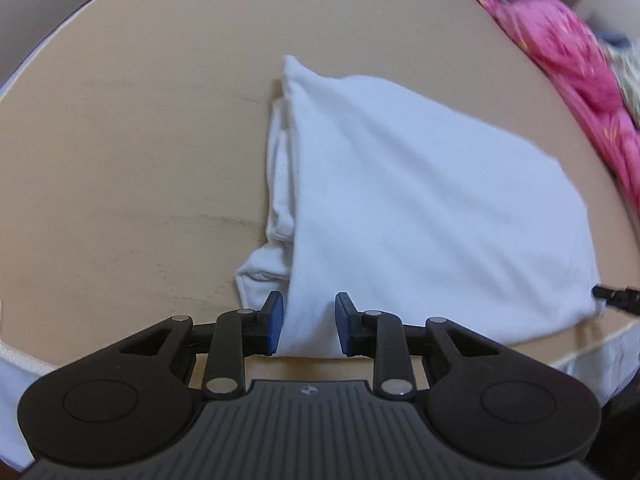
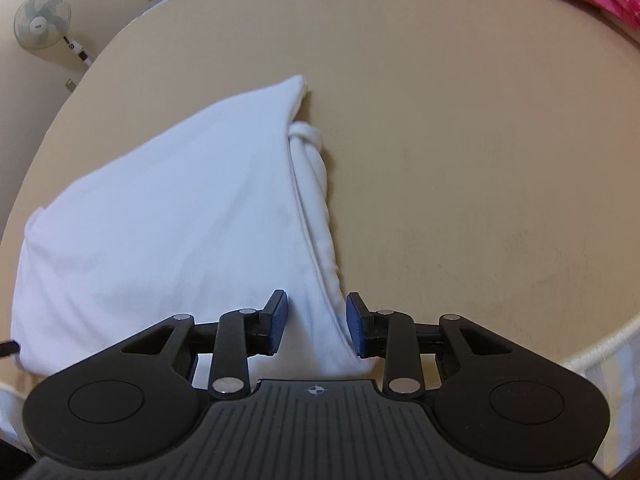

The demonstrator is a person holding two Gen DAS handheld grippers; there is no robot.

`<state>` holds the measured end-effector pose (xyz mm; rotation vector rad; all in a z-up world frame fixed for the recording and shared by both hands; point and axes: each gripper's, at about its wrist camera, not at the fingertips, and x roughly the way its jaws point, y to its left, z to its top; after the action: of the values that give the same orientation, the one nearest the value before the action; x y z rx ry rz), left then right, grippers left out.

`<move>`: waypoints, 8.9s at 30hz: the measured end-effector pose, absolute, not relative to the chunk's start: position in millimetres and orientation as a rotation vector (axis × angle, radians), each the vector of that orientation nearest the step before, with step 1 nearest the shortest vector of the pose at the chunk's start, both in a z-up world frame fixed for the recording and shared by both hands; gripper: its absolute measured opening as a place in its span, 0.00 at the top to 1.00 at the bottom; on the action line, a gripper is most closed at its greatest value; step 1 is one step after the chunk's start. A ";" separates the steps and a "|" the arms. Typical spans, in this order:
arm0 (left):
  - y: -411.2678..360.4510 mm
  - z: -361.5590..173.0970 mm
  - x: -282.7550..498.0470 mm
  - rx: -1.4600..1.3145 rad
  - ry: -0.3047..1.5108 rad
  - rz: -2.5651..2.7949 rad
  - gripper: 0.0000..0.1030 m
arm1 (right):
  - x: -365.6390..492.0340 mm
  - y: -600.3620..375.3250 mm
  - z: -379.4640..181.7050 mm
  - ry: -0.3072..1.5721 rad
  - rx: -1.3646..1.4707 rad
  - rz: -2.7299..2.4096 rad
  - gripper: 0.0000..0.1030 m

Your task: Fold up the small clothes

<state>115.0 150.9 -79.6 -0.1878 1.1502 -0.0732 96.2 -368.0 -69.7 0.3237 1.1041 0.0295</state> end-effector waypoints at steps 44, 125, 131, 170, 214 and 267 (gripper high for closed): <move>195.7 -109.6 148.4 -0.419 1.225 0.023 0.42 | 117.1 -355.8 -70.5 1.037 0.233 0.077 0.74; -69.9 -137.5 264.8 -0.466 1.140 -0.388 0.27 | 139.6 -413.6 -88.6 1.092 0.500 -0.010 0.47; -60.7 -123.5 249.3 -0.494 1.089 -0.415 0.71 | 137.8 -410.8 -89.4 1.066 0.546 0.002 0.73; 99.3 -83.6 156.2 -0.164 1.167 -0.214 0.43 | 128.9 -264.9 -66.4 1.063 0.258 0.235 0.80; 24.1 -10.6 0.2 -0.025 0.770 0.018 0.07 | -31.1 -198.0 5.2 0.713 0.059 0.131 0.12; 35.6 -14.8 7.2 -0.039 0.766 -0.007 0.01 | -21.9 -172.4 -0.4 0.718 0.009 0.166 0.10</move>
<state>7.2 35.6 -14.8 -0.0385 0.7656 -0.0074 -21.9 -172.4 -0.5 0.0091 0.7176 0.1656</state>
